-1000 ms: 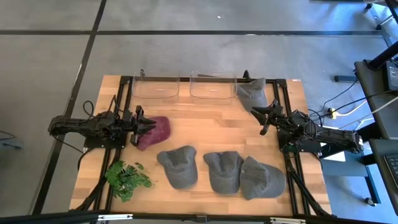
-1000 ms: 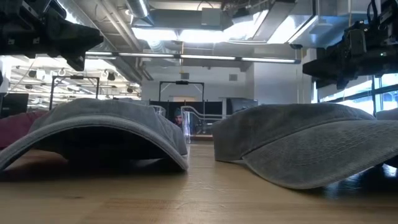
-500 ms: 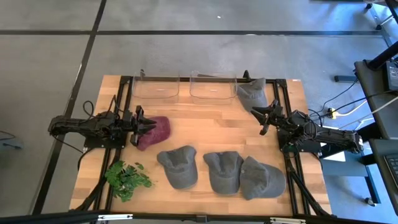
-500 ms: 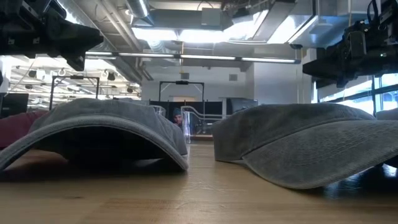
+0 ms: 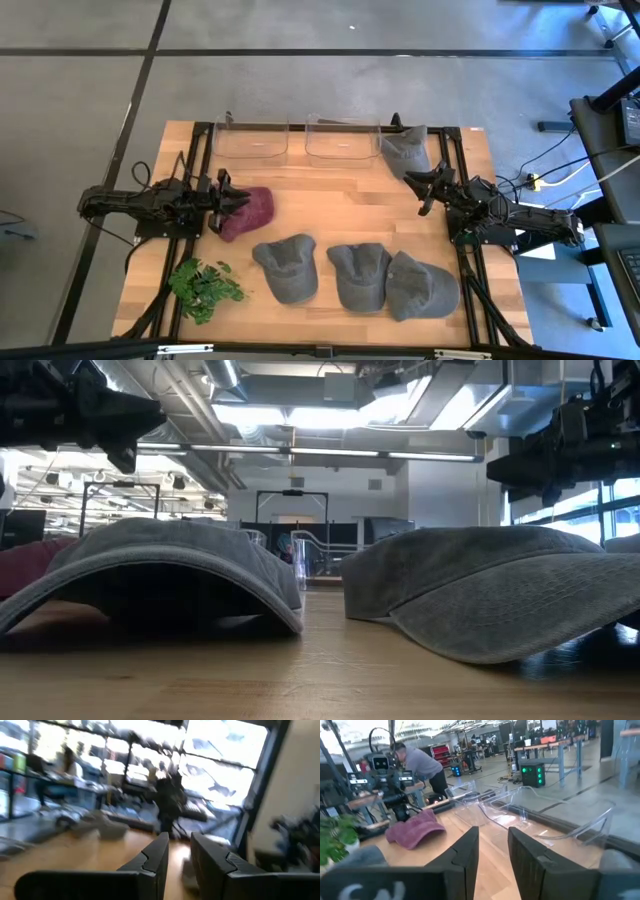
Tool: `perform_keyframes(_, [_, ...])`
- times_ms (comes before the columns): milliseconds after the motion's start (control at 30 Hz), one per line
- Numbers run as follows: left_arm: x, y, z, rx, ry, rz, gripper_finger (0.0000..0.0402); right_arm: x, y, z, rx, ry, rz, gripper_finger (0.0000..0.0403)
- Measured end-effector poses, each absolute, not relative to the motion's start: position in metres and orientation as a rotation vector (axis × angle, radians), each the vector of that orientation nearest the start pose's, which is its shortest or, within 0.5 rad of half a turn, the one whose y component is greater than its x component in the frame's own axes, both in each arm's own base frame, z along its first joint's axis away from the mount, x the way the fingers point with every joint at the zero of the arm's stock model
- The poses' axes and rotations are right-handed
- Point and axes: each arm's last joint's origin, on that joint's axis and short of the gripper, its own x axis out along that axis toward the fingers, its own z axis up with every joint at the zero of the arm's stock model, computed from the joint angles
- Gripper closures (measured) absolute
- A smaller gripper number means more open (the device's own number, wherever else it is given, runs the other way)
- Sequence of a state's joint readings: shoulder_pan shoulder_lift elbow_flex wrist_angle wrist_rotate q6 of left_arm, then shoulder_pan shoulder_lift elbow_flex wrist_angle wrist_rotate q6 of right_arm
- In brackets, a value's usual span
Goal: Pick & Place hat
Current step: Put the dark red cap into the left transparent bin
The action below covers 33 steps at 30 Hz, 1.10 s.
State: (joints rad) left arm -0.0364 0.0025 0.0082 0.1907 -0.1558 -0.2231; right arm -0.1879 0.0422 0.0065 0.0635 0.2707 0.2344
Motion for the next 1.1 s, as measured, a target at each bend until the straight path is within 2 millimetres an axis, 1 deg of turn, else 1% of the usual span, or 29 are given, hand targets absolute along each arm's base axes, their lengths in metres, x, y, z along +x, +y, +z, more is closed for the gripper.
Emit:
perform_keyframes(100, [0.093,0.002,0.192,-0.246,-0.298,0.13,0.0324,0.096,-0.026,0.168,0.282,-0.094,-0.451,0.0297])
perform_keyframes(233, [0.09,0.003,0.201,-0.225,-0.393,0.142,0.0324,0.096,-0.026,0.168,0.307,-0.1,-0.456,0.0297])
perform_keyframes(400, [0.086,0.004,0.21,-0.202,-0.496,0.164,0.0317,0.094,-0.028,0.169,0.337,-0.132,-0.539,0.0297])
perform_keyframes(500, [0.083,0.004,0.214,-0.194,-0.539,0.171,0.0296,0.093,-0.03,0.17,0.335,-0.152,-0.602,0.0297])
perform_keyframes(633, [0.081,0.005,0.218,-0.207,-0.587,0.211,0.0257,0.092,-0.031,0.171,0.335,-0.167,-0.659,0.0297])
perform_keyframes(767, [0.08,0.008,0.218,-0.231,-0.596,0.289,0.0213,0.092,-0.031,0.171,0.335,-0.167,-0.662,0.0297])
perform_keyframes(867, [0.08,0.008,0.218,-0.232,-0.593,0.289,0.0185,0.092,-0.031,0.171,0.335,-0.167,-0.662,0.0297])
perform_keyframes(967, [0.08,0.007,0.218,-0.233,-0.593,0.273,0.0168,0.092,-0.031,0.171,0.335,-0.167,-0.662,0.0297])
perform_keyframes(1067, [0.08,0.007,0.218,-0.283,-0.598,0.242,0.0163,0.092,-0.031,0.171,0.335,-0.167,-0.661,0.0297])
perform_keyframes(1100, [0.08,0.007,0.218,-0.297,-0.605,0.256,0.0163,0.092,-0.031,0.171,0.335,-0.166,-0.661,0.0297])
